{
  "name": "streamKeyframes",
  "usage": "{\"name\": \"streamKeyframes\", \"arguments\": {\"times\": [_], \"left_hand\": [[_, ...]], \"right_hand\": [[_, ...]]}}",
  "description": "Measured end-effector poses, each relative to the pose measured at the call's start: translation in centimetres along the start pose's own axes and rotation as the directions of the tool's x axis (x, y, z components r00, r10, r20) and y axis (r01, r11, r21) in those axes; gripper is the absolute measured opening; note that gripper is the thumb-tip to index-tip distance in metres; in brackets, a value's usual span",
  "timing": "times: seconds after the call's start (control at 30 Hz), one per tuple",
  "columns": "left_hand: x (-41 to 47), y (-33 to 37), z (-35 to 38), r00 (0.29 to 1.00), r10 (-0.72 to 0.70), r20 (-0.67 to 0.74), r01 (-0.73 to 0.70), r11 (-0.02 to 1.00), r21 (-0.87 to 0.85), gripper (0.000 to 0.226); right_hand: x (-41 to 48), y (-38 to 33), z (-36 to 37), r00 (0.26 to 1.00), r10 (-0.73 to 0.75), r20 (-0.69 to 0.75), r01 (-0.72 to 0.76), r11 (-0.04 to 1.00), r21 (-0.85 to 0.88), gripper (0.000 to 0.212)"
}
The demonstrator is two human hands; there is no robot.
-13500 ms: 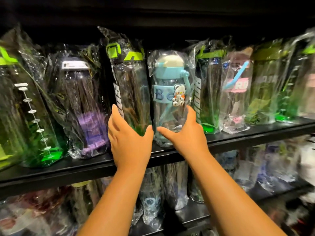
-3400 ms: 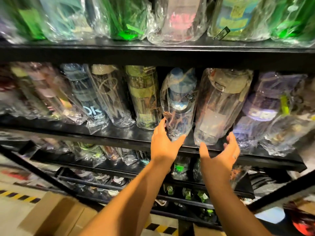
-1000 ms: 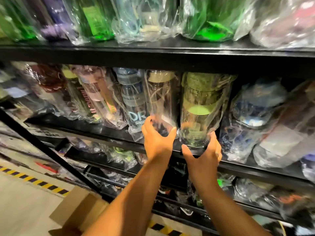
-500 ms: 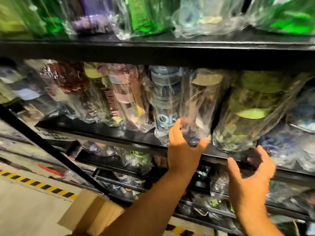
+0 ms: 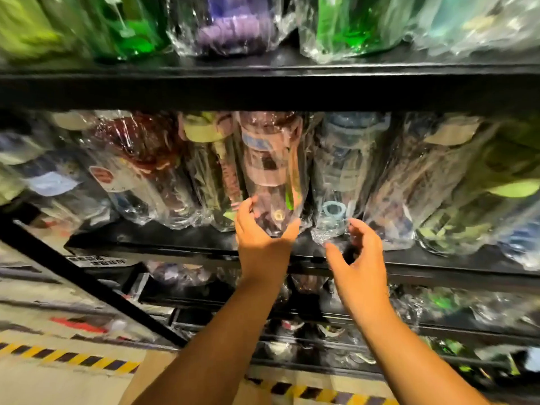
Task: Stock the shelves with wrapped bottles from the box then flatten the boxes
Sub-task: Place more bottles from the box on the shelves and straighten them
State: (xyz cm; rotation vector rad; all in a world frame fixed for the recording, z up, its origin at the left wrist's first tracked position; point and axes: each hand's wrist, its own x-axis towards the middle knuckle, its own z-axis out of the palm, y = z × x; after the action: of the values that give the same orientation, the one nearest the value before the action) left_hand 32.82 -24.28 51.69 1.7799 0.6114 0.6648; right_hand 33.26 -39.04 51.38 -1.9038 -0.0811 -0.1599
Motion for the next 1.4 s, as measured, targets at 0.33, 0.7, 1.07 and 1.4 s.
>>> {"name": "streamKeyframes", "arguments": {"times": [0.33,0.7,1.07,1.4], "left_hand": [[1.4,0.2,1.7,0.985,0.076,-0.155,-0.034,0.966,0.254,0.096],[0.9,-0.4,0.0,0.980,0.153,-0.125,-0.117,0.959,0.258,0.094],[1.1,-2.8,-8.7,0.963,0.215,0.161,-0.241,0.958,0.158,0.065],[9.2,-4.7,-14.0,0.964,-0.088,-0.252,0.103,0.994,0.047,0.088]], "right_hand": [[0.4,0.6,1.6,0.995,-0.009,-0.097,0.005,0.999,-0.039,0.048],[0.1,0.3,1.8,0.995,-0.025,-0.093,0.017,0.996,-0.087,0.051],[-4.2,-3.7,5.9,0.966,-0.240,0.102,0.230,0.969,0.094,0.026],[-4.3,-7.8,15.3,0.960,0.041,0.276,-0.057,0.997,0.049,0.076]]}}
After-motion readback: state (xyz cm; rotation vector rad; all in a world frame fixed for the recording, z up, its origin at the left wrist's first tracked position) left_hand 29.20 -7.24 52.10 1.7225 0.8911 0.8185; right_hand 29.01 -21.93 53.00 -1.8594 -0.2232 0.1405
